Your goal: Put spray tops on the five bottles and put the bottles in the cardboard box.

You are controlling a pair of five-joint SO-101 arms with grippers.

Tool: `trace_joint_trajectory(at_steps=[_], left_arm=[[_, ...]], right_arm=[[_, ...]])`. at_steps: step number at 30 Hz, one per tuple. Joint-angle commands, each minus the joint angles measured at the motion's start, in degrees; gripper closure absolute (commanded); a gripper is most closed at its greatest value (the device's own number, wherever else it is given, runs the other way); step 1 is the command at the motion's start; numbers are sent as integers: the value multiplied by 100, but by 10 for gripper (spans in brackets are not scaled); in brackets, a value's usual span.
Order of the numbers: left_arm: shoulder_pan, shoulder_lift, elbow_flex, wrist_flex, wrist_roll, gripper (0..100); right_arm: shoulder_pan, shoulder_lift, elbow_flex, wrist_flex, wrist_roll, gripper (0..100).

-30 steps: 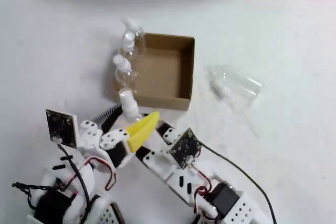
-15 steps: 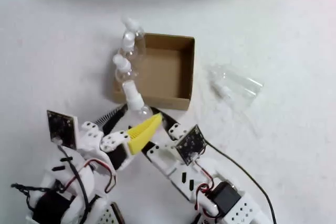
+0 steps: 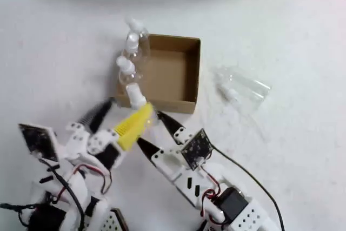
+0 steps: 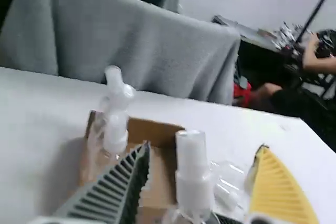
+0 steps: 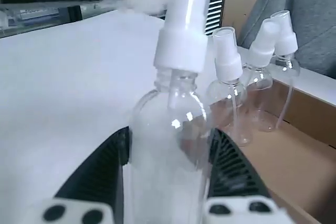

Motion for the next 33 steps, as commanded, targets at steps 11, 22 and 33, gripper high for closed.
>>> trace_joint_trajectory(at_steps=[11,22,33], left_arm=[[-1868,84,457,-1714,1213,914],[-1552,2079,229,-2101,985,973],[-796,4769,-774,-2110,1002,973]], right_arm=[[66,-66,44,-163,0,984],[48,-66,44,-154,0,984],[22,-66,53,-136,0,984]])
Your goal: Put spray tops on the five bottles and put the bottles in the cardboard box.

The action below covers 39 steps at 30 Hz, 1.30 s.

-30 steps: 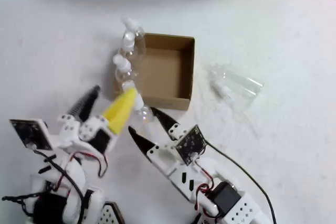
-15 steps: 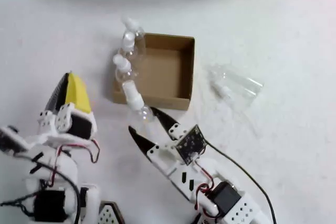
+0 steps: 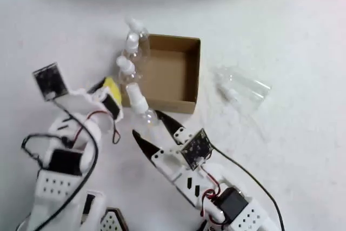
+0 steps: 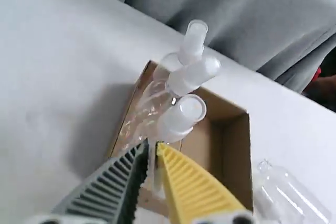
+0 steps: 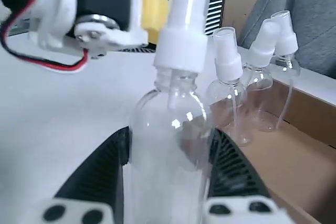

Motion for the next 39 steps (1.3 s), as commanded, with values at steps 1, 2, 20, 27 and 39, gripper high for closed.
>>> trace_joint_trajectory(at_steps=[1,2,20,27,39], left_arm=[[163,1007,-624,-185,-53,973],[163,1182,-642,-185,-53,973],[989,189,123,-510,-88,973],[971,-1165,782,-501,-88,973],[-479,-2765,949,-862,149,973]], right_arm=[[22,-66,53,-127,0,984],[13,-66,53,-127,0,984],[-312,-66,53,48,0,984],[-295,-66,53,48,0,984],[-303,-66,53,48,0,984]])
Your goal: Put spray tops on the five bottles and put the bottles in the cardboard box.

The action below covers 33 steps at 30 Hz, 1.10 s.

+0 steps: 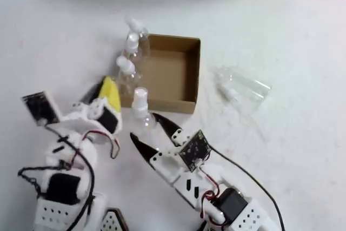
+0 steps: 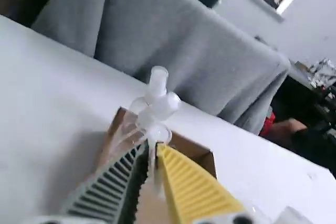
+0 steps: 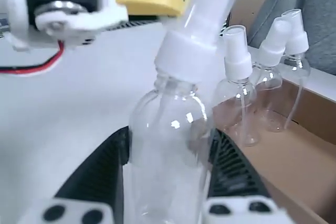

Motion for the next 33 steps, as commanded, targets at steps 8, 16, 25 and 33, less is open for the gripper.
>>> trace_joint_trajectory(at_steps=[8,16,25,33], left_arm=[[-567,66,-615,-1916,677,973],[479,2484,-2048,-1864,422,973],[1288,4180,-3200,-607,-273,973],[1727,4277,-3798,791,-659,973]], right_arm=[[-57,-57,53,13,9,984],[-66,-57,53,22,9,984],[-57,-57,53,84,9,984],[-57,-57,53,84,9,984]])
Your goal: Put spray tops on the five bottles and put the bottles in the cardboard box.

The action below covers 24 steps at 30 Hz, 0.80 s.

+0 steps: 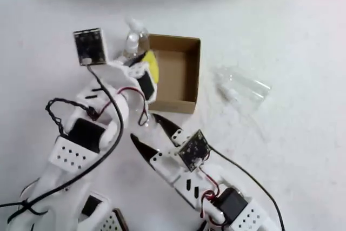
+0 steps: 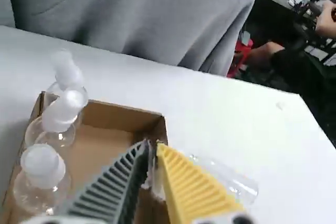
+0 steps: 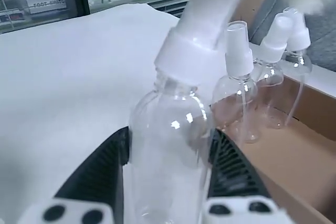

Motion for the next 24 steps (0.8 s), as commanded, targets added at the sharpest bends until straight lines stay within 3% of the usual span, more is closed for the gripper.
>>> trace_joint_trajectory(at_steps=[1,10,24], left_arm=[[242,31,-677,976,-501,973],[215,31,-809,2013,-712,973],[-523,31,-774,1644,-721,973]], right_arm=[[-48,-57,53,13,9,984],[-48,-57,53,13,9,984],[-48,-57,53,13,9,984]])
